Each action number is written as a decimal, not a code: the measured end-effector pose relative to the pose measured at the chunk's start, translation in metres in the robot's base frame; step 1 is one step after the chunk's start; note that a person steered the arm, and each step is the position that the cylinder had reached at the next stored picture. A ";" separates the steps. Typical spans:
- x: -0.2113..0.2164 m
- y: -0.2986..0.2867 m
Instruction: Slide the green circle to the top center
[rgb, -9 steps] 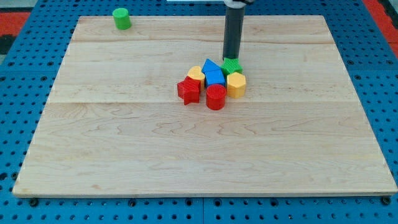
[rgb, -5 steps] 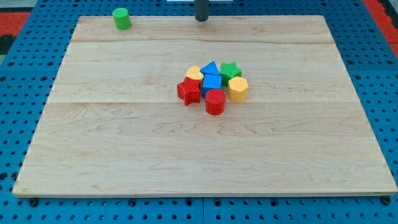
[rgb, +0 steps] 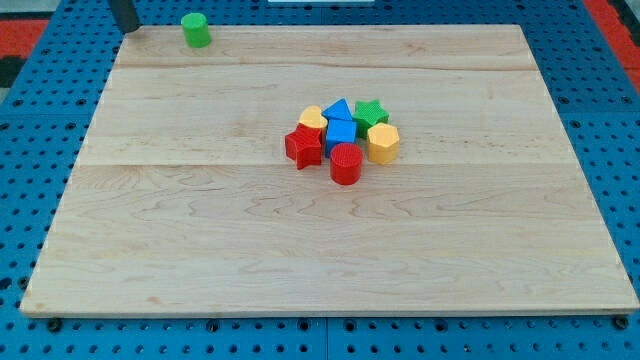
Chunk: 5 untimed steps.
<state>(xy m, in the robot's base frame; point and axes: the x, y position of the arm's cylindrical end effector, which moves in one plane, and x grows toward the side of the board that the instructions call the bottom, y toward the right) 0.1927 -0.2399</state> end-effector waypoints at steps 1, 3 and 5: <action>0.033 0.126; 0.069 0.051; 0.012 0.153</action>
<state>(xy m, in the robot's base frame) 0.2043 -0.0872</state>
